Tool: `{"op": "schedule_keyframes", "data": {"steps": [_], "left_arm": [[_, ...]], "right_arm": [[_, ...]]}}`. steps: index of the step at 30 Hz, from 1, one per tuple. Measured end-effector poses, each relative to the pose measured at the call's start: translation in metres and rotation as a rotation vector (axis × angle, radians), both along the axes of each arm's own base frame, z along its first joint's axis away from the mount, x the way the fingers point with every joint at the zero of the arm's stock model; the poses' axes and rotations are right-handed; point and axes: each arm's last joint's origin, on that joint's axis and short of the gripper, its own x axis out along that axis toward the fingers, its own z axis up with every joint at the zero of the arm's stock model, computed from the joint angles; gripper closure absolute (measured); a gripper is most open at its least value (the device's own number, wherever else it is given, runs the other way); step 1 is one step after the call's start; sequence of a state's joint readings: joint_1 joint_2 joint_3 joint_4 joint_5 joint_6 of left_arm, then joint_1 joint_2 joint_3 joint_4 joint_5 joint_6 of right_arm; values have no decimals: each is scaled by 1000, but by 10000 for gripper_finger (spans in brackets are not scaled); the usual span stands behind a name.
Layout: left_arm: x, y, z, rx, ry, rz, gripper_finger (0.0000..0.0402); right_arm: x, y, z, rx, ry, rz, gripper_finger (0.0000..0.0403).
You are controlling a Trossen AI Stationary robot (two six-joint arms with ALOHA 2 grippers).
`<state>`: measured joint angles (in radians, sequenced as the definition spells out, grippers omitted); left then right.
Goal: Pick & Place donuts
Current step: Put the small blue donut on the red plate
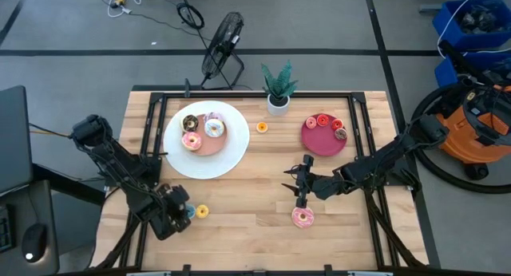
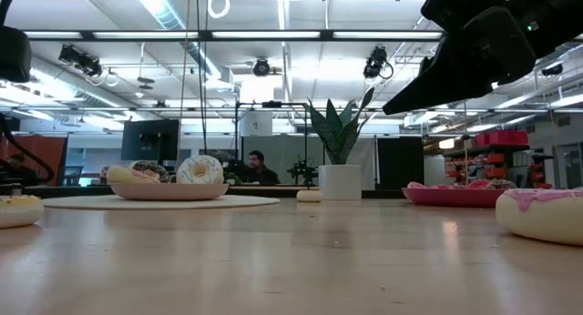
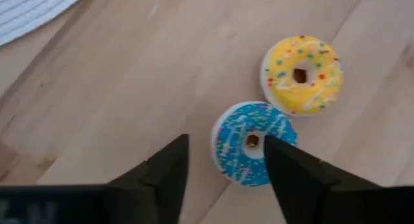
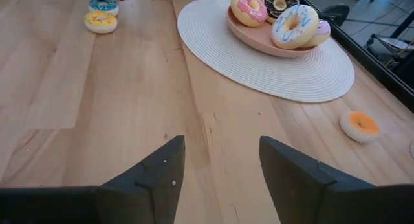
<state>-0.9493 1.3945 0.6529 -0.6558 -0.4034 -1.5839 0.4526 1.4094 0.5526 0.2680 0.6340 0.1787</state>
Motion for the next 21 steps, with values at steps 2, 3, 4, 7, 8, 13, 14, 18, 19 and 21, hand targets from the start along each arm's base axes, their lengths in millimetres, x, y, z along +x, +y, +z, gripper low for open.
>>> {"op": "schedule_keyframes", "data": {"steps": [2,3,4,7,8,13,14,18,19,21], "left_arm": [[-1,1,0,14,10,2,171],[-2,2,0,24,16,-1,159],[-2,3,-1,35,21,-10,151],[0,3,0,43,19,-36,148],[1,4,0,43,20,-38,154],[5,5,-5,70,39,-63,204],[6,5,-6,71,47,-66,214],[11,2,-14,62,84,-100,248],[11,1,-14,60,89,-107,255],[11,1,-14,65,94,-125,268]], "right_arm": [[0,0,0,4,2,7,195],[0,0,0,7,3,12,195],[0,1,0,10,4,16,195],[0,1,0,12,5,19,195],[0,1,0,12,5,19,195],[0,1,0,12,5,20,195],[0,1,0,12,5,20,195],[0,1,0,9,6,21,195],[0,1,0,9,6,21,195],[0,1,0,9,6,21,195]]}}
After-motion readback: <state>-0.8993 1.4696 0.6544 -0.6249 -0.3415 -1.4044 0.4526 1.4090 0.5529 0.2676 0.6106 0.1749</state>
